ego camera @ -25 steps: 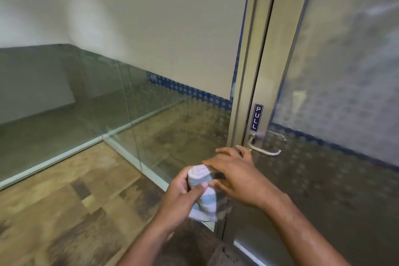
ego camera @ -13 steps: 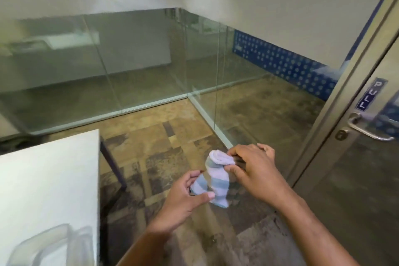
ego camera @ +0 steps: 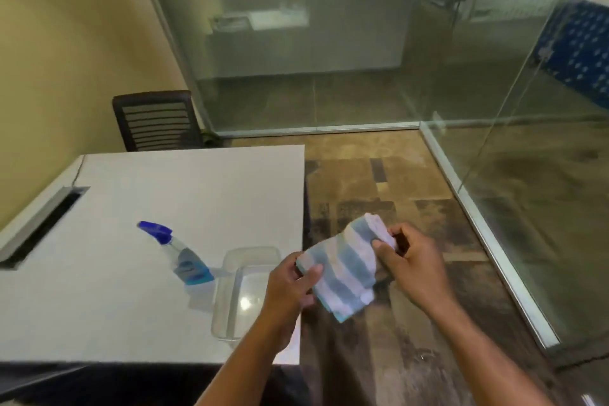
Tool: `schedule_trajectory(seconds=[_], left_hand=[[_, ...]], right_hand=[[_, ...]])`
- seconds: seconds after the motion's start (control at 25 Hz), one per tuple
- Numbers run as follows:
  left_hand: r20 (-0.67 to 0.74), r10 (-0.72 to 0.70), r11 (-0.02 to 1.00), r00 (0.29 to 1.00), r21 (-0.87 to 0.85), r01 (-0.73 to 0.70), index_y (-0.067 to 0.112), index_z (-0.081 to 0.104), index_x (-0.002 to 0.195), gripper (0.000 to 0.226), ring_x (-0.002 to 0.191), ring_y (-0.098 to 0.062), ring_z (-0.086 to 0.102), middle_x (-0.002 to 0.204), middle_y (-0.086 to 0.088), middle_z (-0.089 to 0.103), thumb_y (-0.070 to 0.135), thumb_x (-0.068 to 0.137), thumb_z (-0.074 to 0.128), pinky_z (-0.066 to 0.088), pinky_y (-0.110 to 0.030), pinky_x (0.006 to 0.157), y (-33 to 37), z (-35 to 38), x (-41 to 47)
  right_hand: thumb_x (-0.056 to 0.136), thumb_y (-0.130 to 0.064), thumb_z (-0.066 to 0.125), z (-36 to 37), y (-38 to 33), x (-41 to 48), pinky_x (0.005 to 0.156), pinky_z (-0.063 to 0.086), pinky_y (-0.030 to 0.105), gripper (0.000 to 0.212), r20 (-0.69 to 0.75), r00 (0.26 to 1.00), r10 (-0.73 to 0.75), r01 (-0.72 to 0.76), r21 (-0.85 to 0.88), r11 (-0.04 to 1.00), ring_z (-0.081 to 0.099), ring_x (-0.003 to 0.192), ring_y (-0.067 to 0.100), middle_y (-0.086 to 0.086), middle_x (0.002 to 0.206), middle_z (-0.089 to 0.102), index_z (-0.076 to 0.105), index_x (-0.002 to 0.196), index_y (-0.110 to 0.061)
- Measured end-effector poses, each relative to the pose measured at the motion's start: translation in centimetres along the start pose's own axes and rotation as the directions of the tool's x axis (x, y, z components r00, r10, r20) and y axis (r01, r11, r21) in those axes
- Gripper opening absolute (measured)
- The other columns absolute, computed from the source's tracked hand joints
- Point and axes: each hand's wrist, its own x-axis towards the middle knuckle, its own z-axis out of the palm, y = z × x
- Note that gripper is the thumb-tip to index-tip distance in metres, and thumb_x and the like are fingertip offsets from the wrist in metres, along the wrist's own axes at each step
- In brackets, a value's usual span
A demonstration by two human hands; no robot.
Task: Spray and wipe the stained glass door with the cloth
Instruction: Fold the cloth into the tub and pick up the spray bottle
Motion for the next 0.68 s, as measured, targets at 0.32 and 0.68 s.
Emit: schedule_trajectory(seconds=[0.32, 0.68], left_hand=[[-0.171, 0.025, 0.986, 0.985, 0.164, 0.004, 0.023, 0.07, 0.125, 0.025, 0.111, -0.026, 0.076, 0.119, -0.001, 0.077, 0.022, 0.101, 0.077, 0.069, -0.039, 0.089, -1.9, -19.5, 5.0], [-0.115, 0.01, 0.892, 0.993, 0.45, 0.043, 0.02, 0.07, 0.116, 0.021, 0.098, -0.017, 0.072, 0.106, 0.005, 0.076, 0.012, 0.097, 0.077, 0.053, -0.019, 0.081, -9.0, -26.3, 7.9]], right_hand=[[0.095, -0.019, 0.077, 20.6, -5.0, 1.0, 0.067, 0.061, 0.041, 0.008, 0.086, 0.965, 0.247, -0.257, 0.128, 0.958, 0.074, 0.082, 0.027, 0.002, 0.086, 0.076, 0.071, 0.09, -0.017], [0.097, -0.009, 0.075, 29.5, -1.2, -1.9, 0.07, 0.068, 0.057, 0.009, 0.187, 0.814, 0.55, -0.579, 0.188, 0.793, 0.076, 0.09, 0.042, 0.024, 0.102, 0.073, 0.07, 0.096, -0.001]])
